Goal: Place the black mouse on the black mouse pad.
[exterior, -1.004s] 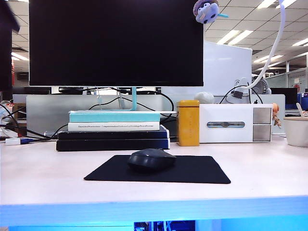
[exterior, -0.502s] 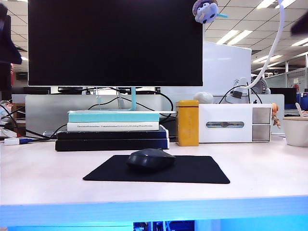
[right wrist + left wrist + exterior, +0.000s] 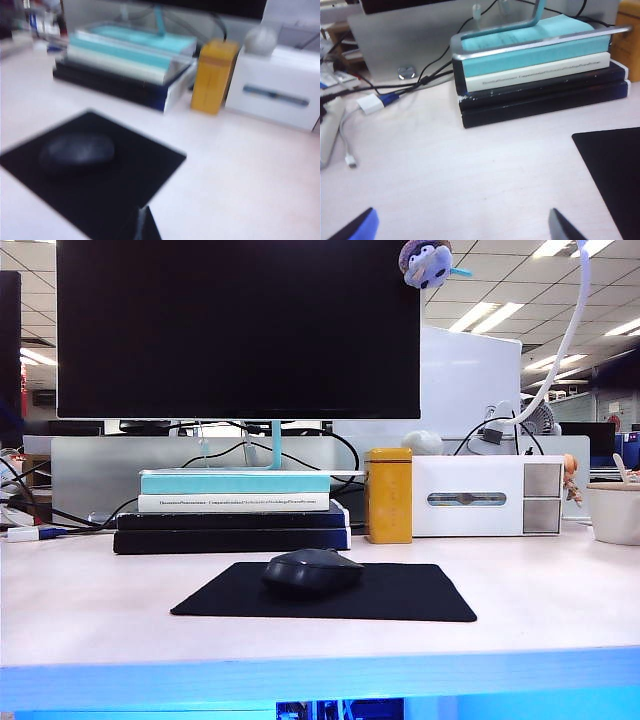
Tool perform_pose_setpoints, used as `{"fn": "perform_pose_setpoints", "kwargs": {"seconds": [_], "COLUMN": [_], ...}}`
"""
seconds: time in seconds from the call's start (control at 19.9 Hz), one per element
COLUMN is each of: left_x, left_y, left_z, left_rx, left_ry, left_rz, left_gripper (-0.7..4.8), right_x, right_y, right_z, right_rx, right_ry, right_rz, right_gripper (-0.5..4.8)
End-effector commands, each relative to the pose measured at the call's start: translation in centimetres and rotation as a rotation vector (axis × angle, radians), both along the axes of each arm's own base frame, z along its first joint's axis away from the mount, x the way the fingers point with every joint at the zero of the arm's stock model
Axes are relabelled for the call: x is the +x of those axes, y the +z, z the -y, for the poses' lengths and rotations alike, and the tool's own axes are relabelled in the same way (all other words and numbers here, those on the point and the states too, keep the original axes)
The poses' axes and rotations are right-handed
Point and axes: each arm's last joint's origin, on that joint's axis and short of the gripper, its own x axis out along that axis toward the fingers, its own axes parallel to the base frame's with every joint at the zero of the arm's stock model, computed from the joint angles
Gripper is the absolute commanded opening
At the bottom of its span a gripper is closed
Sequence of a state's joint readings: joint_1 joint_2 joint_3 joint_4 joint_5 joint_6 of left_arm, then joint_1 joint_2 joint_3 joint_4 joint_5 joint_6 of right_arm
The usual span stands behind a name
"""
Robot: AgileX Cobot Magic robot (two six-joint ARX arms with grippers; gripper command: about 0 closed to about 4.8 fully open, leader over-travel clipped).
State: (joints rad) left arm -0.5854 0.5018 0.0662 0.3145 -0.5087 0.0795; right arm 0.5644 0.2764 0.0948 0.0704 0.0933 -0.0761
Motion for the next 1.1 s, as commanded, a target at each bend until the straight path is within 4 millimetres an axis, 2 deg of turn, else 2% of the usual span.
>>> {"fn": "perform_pose_setpoints", "kwargs": {"seconds": [0.05, 0.25, 0.45, 0.6, 0.75, 0.9, 1.0, 1.1], "left_x": [-0.1, 0.1, 0.1, 0.1, 0.0, -0.1, -0.2, -0.3], "left_y": [-0.3, -0.4, -1.7, -1.7, -1.5, -2.0, -2.0, -2.2], "left_z": [-0.1, -0.8, -1.2, -0.9, -0.3, -0.2, 0.1, 0.2], "left_rx": [-0.017, 0.010, 0.000, -0.034, -0.016, 0.003, -0.017, -0.019], "left_ry": [0.019, 0.117, 0.103, 0.006, -0.222, -0.252, -0.386, -0.432], "left_rz": [0.023, 0.025, -0.017, -0.024, -0.011, -0.064, -0.071, -0.099], "left_gripper": [4.79, 4.79, 4.79, 4.79, 4.79, 4.79, 4.79, 4.79], "right_x": [0.1, 0.6, 1.0, 1.0, 1.1, 1.1, 1.1, 1.1], "right_y": [-0.8, -1.2, -2.1, -3.0, -2.9, -2.9, -2.9, -2.9], "right_z": [0.2, 1.2, 2.1, 2.3, 2.5, 2.8, 2.8, 2.8], "right_rx": [-0.064, -0.112, -0.072, -0.051, -0.013, -0.005, -0.001, -0.002], "right_ry": [-0.061, -0.254, -0.305, -0.211, -0.146, -0.159, -0.131, -0.129], "right_rz": [0.062, 0.059, 0.012, -0.053, -0.059, -0.059, -0.061, -0.064], "right_gripper": [-0.01, -0.01, -0.01, -0.01, -0.01, -0.01, -0.01, -0.01]}}
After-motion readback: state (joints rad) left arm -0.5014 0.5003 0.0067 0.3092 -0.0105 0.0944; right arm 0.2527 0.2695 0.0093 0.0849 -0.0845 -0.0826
